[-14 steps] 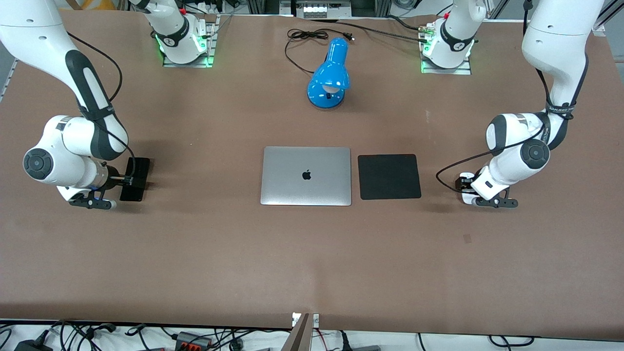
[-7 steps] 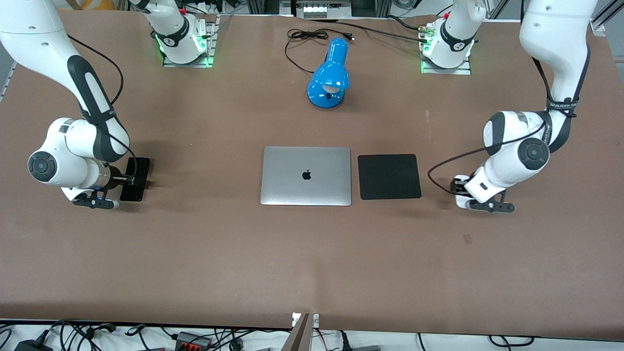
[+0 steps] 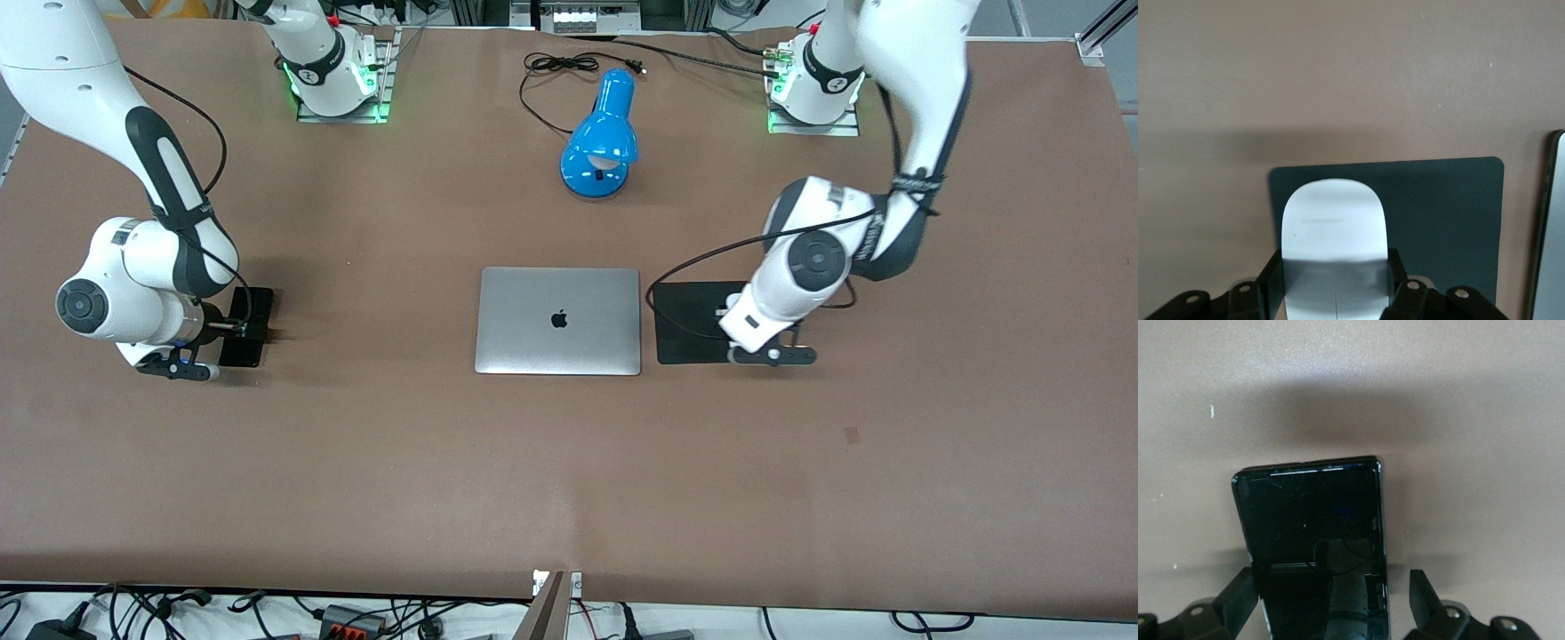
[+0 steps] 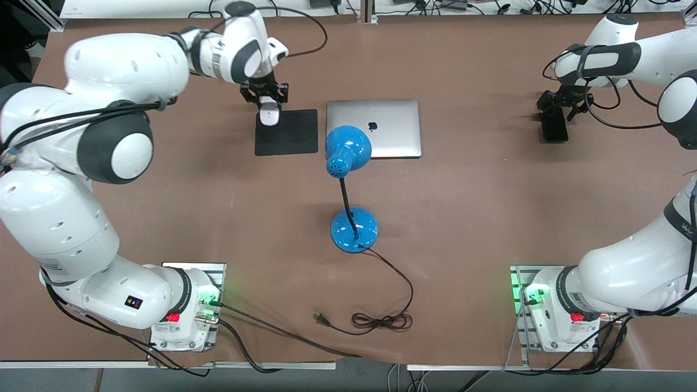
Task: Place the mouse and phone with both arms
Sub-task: 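Carry the white mouse with the left gripper over the black mouse pad, then lower the mouse onto the pad and open the left gripper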
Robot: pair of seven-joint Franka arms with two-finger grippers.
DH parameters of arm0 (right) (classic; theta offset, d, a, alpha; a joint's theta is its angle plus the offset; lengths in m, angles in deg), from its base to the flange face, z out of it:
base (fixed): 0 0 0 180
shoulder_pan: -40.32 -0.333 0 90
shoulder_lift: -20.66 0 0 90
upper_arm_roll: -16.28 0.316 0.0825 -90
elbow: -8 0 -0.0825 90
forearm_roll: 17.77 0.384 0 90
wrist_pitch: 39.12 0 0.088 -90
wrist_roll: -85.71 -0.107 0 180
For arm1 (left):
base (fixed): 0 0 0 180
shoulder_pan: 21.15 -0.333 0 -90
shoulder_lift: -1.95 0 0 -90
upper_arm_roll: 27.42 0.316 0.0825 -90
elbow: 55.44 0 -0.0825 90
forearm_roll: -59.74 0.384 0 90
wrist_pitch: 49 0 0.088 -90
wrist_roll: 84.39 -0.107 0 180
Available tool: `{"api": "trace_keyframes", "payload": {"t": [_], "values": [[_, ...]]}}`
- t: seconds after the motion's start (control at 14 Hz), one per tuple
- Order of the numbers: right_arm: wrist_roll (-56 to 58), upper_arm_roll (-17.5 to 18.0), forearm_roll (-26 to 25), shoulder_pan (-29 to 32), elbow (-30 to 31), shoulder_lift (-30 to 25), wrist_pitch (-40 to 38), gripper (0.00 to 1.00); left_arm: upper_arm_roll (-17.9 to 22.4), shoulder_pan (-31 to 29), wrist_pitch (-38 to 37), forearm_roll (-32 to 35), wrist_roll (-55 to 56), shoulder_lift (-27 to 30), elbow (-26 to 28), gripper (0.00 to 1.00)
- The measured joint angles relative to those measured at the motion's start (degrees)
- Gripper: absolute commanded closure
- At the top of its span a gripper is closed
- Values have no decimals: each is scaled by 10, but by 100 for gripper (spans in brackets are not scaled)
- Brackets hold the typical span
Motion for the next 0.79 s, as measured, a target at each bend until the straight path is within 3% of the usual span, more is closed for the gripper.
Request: {"api": "trace_keyframes", "payload": {"t": [0.21, 0.29, 0.36, 0.43, 0.5, 0.71, 0.79], "values": [[0, 0, 0, 0, 0, 1, 0, 0, 0, 18, 31, 0, 7, -29, 6, 59], [0, 0, 0, 0, 0, 1, 0, 5, 0, 22, 52, 0, 8, -35, 12, 58], [0, 0, 0, 0, 0, 1, 0, 15, 0, 23, 72, 0, 8, -39, 19, 52], [-1, 0, 0, 0, 0, 1, 0, 29, 0, 24, 87, 0, 8, -43, 26, 23], [-1, 0, 0, 0, 0, 2, 0, 43, 0, 24, 95, 0, 8, -46, 30, 0], [-1, 1, 0, 0, 0, -1, -2, 71, 1, 24, 102, 0, 8, -46, 31, 0], [-1, 1, 0, 0, -1, 0, -2, 76, 1, 23, 103, 0, 8, -42, 27, 0]]}}
